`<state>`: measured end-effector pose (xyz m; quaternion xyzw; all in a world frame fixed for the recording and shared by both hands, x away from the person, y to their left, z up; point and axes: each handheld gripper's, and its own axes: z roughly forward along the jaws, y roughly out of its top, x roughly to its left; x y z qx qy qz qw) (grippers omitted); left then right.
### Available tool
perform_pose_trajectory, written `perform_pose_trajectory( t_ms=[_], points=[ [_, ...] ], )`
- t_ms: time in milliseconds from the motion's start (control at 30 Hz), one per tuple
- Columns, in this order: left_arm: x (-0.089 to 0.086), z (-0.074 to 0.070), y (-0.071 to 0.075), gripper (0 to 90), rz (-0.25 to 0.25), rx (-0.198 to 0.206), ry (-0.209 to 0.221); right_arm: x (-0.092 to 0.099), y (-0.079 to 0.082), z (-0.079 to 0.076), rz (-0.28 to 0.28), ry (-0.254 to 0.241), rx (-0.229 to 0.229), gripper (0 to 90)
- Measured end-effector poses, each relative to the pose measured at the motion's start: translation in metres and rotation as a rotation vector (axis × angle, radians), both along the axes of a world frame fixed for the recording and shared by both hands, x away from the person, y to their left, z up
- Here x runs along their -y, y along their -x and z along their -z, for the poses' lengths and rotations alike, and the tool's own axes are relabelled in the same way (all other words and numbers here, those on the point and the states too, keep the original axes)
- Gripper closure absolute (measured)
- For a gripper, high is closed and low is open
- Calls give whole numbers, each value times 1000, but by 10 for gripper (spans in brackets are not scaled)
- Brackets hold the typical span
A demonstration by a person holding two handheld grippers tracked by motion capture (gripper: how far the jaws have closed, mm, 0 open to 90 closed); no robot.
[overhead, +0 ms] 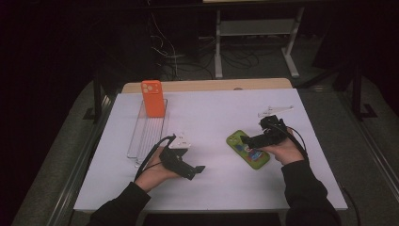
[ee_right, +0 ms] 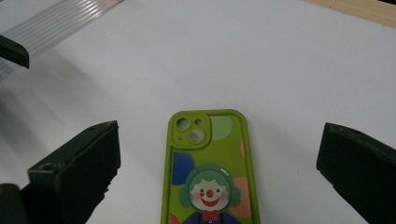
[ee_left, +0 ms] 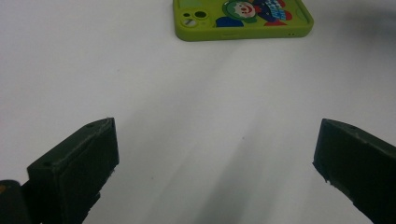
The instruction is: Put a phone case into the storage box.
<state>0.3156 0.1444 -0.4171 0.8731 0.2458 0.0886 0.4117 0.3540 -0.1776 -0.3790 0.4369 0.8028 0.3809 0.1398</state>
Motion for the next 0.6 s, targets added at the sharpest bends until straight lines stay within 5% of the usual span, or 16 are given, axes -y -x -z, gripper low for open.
perform_pose_trajectory(
  t_ms=[600],
  points=[
    [0, 0, 1, 0, -6, -13, 1, -2, 2, 18, 1, 71, -75, 0]
  ],
)
